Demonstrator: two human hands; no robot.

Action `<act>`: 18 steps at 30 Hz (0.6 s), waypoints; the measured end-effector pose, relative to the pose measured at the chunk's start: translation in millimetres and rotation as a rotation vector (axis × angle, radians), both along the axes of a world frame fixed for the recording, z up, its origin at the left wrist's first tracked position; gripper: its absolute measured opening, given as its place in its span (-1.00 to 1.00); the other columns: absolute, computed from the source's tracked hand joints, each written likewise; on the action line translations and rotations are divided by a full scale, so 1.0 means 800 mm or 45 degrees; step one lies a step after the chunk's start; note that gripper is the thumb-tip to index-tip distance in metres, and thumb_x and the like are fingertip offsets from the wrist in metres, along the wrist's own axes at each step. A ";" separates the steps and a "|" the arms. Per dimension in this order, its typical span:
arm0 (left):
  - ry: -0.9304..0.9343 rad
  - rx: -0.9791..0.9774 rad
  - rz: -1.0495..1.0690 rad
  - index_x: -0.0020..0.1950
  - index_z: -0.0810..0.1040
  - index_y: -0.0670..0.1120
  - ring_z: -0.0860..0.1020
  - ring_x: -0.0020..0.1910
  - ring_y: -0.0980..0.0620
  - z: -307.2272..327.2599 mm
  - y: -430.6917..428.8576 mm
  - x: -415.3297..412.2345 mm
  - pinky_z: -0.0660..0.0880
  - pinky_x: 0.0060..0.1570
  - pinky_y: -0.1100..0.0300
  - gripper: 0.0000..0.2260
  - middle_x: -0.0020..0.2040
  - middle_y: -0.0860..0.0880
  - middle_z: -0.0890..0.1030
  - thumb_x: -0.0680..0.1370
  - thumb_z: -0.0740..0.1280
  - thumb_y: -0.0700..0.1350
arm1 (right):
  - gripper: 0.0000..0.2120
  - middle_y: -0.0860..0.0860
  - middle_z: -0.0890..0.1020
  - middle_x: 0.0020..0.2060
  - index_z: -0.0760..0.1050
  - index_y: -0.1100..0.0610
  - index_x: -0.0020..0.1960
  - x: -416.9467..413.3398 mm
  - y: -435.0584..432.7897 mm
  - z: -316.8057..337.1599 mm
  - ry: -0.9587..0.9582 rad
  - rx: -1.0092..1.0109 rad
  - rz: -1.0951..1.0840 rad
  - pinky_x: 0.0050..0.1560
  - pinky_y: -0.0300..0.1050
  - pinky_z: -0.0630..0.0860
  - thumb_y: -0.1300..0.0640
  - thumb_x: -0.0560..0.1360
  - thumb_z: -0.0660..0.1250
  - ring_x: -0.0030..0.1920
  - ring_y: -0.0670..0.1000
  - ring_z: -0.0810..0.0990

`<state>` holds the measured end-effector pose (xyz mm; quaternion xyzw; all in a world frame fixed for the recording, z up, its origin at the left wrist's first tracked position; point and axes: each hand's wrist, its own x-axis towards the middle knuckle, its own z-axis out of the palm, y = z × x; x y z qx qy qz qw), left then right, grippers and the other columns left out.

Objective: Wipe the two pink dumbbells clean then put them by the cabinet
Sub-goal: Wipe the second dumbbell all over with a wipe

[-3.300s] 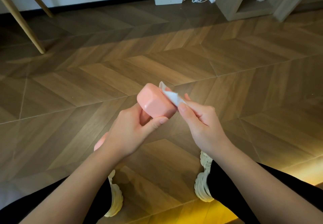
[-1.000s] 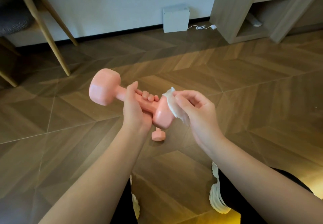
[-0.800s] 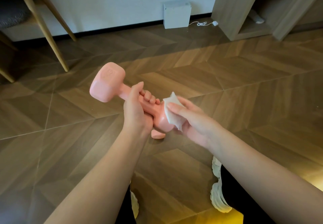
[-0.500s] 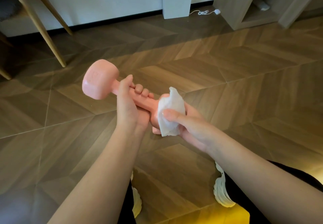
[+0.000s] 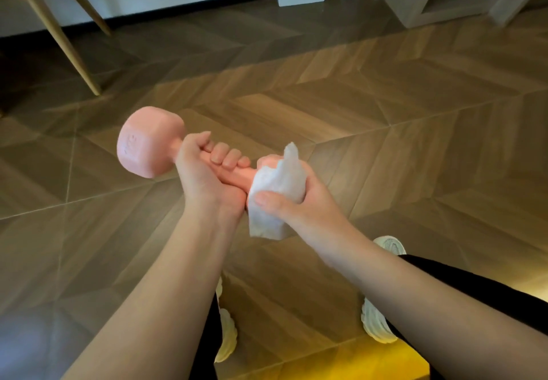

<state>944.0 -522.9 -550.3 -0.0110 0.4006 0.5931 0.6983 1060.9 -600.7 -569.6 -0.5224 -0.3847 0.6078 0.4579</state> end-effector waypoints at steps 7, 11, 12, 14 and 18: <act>0.080 -0.031 -0.044 -0.38 0.21 -0.02 0.17 -0.59 0.07 0.001 -0.002 0.011 0.28 -0.55 0.30 -0.70 -0.52 0.07 0.17 0.53 0.19 -0.17 | -0.79 0.05 0.71 0.05 0.53 0.07 0.19 0.003 -0.001 0.000 0.137 -0.090 -0.026 0.09 -0.14 0.59 0.04 0.58 0.31 0.08 -0.02 0.68; 0.051 -0.027 -0.028 -0.40 0.21 -0.02 0.17 -0.58 0.07 0.000 -0.003 0.003 0.29 -0.55 0.27 -0.69 -0.51 0.07 0.16 0.52 0.19 -0.17 | -0.44 -0.07 0.60 0.11 0.37 0.03 0.39 0.011 -0.002 0.000 -0.021 -0.074 0.153 0.20 0.07 0.59 0.13 0.45 0.51 0.17 0.00 0.62; 0.040 -0.027 -0.025 -0.40 0.20 -0.02 0.17 -0.58 0.07 -0.001 -0.004 0.003 0.29 -0.55 0.27 -0.69 -0.51 0.07 0.16 0.52 0.19 -0.17 | -0.39 -0.07 0.61 0.11 0.38 0.04 0.38 0.010 -0.001 -0.001 -0.030 -0.082 0.137 0.19 0.06 0.61 0.11 0.40 0.53 0.16 0.01 0.63; 0.013 -0.034 -0.024 -0.41 0.21 -0.03 0.17 -0.59 0.07 -0.001 -0.007 0.005 0.29 -0.55 0.28 -0.69 -0.51 0.06 0.16 0.52 0.19 -0.17 | -0.39 0.04 0.63 0.17 0.40 0.10 0.37 0.003 0.001 -0.002 0.009 -0.128 0.039 0.17 0.01 0.61 0.07 0.37 0.51 0.16 0.02 0.65; 0.073 -0.040 -0.061 -0.40 0.22 -0.02 0.17 -0.58 0.07 -0.001 -0.008 0.012 0.27 -0.53 0.28 -0.70 -0.51 0.06 0.17 0.52 0.19 -0.17 | -0.64 0.24 0.63 0.17 0.53 0.13 0.25 -0.002 0.001 0.002 0.103 -0.220 -0.061 0.04 -0.05 0.54 -0.06 0.55 0.36 0.03 0.00 0.65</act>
